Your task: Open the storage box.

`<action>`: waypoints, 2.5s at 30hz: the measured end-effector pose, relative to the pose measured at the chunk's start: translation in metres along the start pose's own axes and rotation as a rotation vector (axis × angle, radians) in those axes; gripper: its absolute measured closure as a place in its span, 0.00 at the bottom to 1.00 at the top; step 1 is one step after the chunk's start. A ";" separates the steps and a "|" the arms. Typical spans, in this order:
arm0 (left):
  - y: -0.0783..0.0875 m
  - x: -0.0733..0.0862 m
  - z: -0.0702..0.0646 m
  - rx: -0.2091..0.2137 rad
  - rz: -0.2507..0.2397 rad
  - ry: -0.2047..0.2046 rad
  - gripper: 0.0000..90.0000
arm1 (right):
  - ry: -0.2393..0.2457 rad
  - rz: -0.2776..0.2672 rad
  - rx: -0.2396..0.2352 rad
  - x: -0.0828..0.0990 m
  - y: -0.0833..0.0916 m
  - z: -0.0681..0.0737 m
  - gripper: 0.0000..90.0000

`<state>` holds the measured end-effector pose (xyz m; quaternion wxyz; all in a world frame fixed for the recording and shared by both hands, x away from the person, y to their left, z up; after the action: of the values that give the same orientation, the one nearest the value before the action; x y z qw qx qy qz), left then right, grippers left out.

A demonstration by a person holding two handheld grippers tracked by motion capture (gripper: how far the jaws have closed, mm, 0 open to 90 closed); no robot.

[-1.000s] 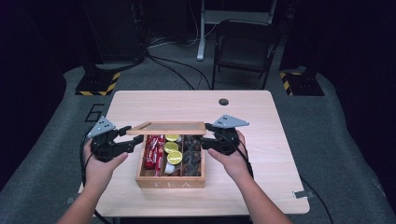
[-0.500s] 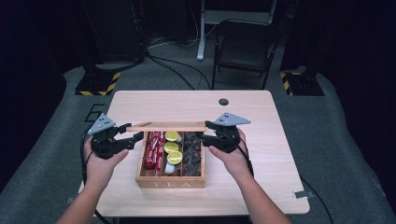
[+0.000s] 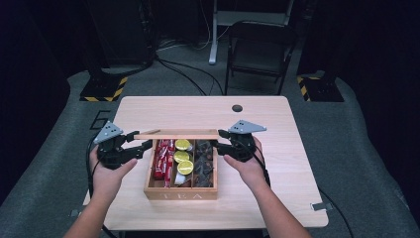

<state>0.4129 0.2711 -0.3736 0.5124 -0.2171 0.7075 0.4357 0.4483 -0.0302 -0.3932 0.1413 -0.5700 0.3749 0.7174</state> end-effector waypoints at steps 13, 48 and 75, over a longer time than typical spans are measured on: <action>0.000 -0.001 -0.001 -0.009 -0.006 0.009 0.42 | 0.044 0.001 0.017 0.001 -0.006 -0.002 0.60; 0.008 0.009 0.005 -0.031 -0.039 0.045 0.46 | -0.001 0.001 -0.015 -0.002 -0.008 -0.008 0.60; -0.006 0.041 0.003 -0.024 -0.014 0.088 0.49 | 0.006 -0.004 -0.017 -0.004 -0.008 -0.009 0.60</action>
<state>0.4031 0.2768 -0.4140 0.4812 -0.2470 0.7224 0.4308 0.4610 -0.0302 -0.3936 0.1369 -0.5742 0.3682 0.7183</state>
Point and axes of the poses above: each handheld gripper's, and its own axes: y roughly backward along the jaws, x roughly out of its underside, z roughly to its left, the point moved 5 cm from there along -y, roughly forward along the jaws, and after that the axes turned 1 degree about -z, right-handed, at the moved point
